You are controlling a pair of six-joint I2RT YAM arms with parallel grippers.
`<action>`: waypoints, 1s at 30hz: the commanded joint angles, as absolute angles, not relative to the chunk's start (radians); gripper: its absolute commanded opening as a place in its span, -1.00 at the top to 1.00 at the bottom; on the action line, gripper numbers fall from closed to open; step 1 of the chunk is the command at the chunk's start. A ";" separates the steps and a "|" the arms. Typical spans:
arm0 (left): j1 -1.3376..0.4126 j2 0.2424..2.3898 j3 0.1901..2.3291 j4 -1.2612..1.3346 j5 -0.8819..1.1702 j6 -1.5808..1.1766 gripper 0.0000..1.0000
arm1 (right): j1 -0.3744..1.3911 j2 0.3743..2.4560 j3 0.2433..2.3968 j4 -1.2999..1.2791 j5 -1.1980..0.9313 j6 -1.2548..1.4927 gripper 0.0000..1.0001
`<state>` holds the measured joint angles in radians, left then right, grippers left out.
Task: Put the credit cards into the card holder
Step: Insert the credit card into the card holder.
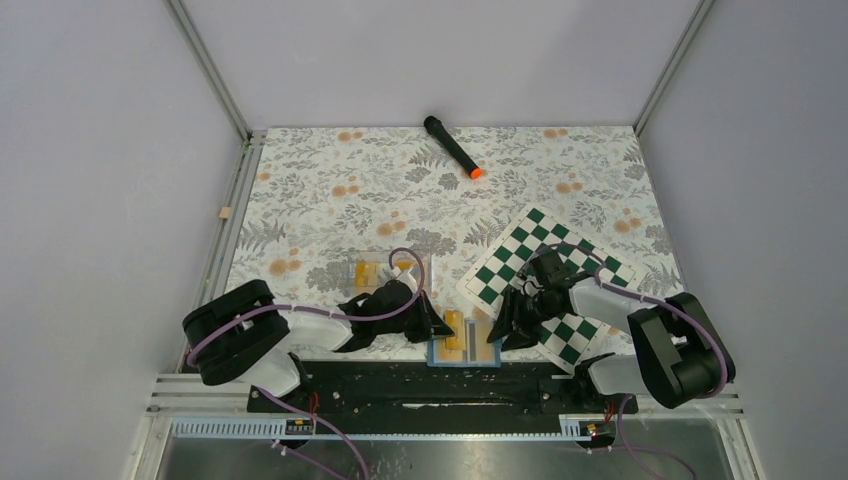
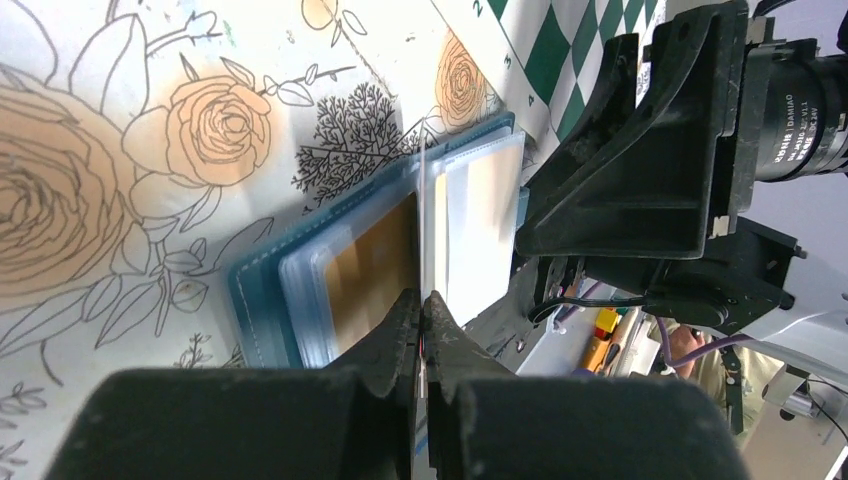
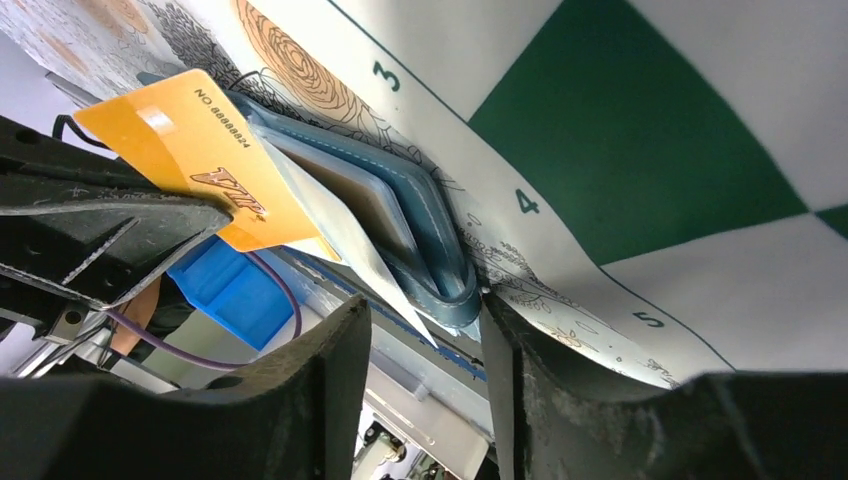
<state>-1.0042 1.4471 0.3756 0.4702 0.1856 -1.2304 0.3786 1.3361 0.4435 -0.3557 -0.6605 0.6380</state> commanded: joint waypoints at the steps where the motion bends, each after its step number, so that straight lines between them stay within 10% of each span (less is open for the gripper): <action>1: -1.010 1.491 0.413 0.609 0.172 -1.236 1.00 | 0.377 1.369 0.418 -0.320 -0.617 0.621 0.01; 12: -1.010 1.477 0.422 0.603 0.181 -1.233 1.00 | 0.377 1.414 0.400 -0.282 -0.649 0.611 0.36; 30: -1.026 1.535 0.420 0.566 0.212 -1.277 1.00 | 0.377 1.422 0.400 -0.263 -0.657 0.624 0.40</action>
